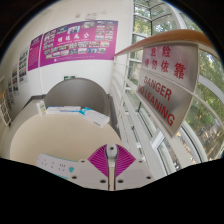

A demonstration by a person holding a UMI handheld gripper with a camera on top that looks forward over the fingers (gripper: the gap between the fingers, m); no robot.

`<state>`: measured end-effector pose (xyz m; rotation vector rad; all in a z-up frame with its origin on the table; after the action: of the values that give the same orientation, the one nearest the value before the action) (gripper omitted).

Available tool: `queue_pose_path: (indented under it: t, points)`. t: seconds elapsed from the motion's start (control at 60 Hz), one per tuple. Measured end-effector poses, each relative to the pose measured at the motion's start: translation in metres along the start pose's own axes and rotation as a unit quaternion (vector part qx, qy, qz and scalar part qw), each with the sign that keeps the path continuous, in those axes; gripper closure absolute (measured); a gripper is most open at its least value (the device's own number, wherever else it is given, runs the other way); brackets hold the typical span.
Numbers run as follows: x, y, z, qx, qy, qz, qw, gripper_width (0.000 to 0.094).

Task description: Unplug charger

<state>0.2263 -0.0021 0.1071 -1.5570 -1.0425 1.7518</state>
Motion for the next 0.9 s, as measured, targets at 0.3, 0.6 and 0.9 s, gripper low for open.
queue_pose_path:
  t: [0.3,0.6,0.9]
  points:
    - [0.032,0.076,0.005,0.036,-0.071,0.079,0.994,0.0686]
    - [0.045,0.076,-0.003,0.051,-0.087,0.074,0.992,0.0319]
    - [0.021,0.061,-0.009,0.042,-0.066,0.051,0.996,0.0080]
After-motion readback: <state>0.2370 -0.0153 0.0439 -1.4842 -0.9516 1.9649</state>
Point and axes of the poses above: the point between the fingertips, and its own axes, seen from behind it with the camera up: z to the left, y down, x forward, the way the camera looks, the point moved 5 cm from there along -x, backward, against the way the camera looks, and after that the axes turned 13 degrees about -y, right-handed, at the moved point
